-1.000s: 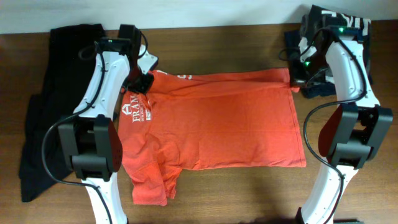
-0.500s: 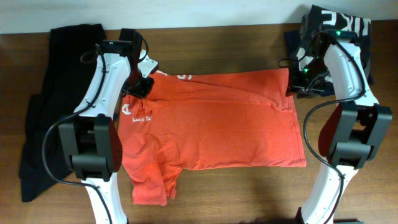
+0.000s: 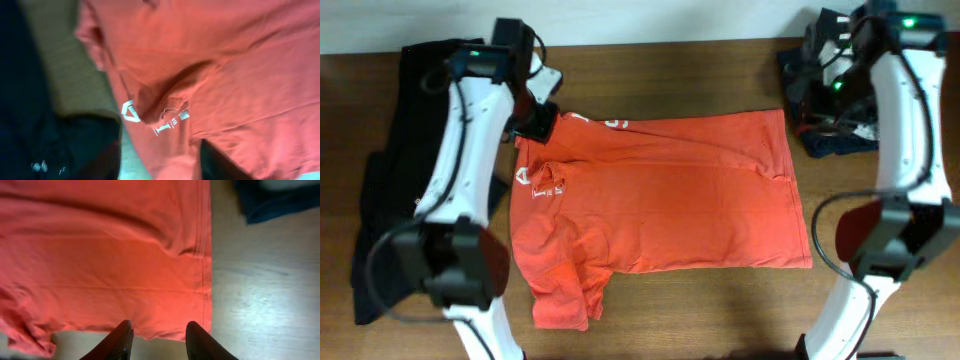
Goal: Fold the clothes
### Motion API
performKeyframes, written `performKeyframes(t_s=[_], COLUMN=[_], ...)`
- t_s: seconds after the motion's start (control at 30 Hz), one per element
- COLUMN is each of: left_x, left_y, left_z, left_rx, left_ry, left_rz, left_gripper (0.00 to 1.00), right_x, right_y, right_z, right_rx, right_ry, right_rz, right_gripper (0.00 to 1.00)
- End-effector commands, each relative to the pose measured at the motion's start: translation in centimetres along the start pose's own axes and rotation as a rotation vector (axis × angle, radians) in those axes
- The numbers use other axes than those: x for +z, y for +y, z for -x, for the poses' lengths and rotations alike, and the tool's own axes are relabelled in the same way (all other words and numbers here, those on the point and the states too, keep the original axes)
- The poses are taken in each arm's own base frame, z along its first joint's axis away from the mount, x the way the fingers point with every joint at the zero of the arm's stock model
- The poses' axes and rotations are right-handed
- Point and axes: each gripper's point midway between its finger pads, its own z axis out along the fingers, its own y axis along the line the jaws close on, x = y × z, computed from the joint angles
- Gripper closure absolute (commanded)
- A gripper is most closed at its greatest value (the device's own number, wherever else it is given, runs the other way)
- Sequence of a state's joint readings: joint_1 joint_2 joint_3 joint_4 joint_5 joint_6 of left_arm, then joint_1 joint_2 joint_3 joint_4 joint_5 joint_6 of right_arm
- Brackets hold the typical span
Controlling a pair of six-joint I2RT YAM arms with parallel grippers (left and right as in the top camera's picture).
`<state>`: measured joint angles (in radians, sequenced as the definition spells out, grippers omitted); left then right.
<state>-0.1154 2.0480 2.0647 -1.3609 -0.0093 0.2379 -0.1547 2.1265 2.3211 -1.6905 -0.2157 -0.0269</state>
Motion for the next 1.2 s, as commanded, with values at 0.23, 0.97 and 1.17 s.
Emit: performKeyframes(t_s=[0.23,0.97,1.17], left_x=[-11.7,-2.3,1.0], left_y=[-3.3,-12.4,-14.8], left_z=[-0.5,-10.0,-15.7], left_rx=[-0.211,-0.171,-0.190], left_ry=[-0.250,0.199,0.384], left_rz=[-0.169,-0.424,-0.353], left_gripper=[0.50,0.51,0.45], right_x=[-14.7,-5.0,-1.9], right_y=[3.4,0.9,0.2], right_z=[-5.0,-19.5,-19.0], right_rx=[0.078,0.335,0.298], right_ry=[-0.395,-0.144,-0.119], right_rz=[0.030,-0.061,-0.071], right_gripper=[0.60,0.60,0.58])
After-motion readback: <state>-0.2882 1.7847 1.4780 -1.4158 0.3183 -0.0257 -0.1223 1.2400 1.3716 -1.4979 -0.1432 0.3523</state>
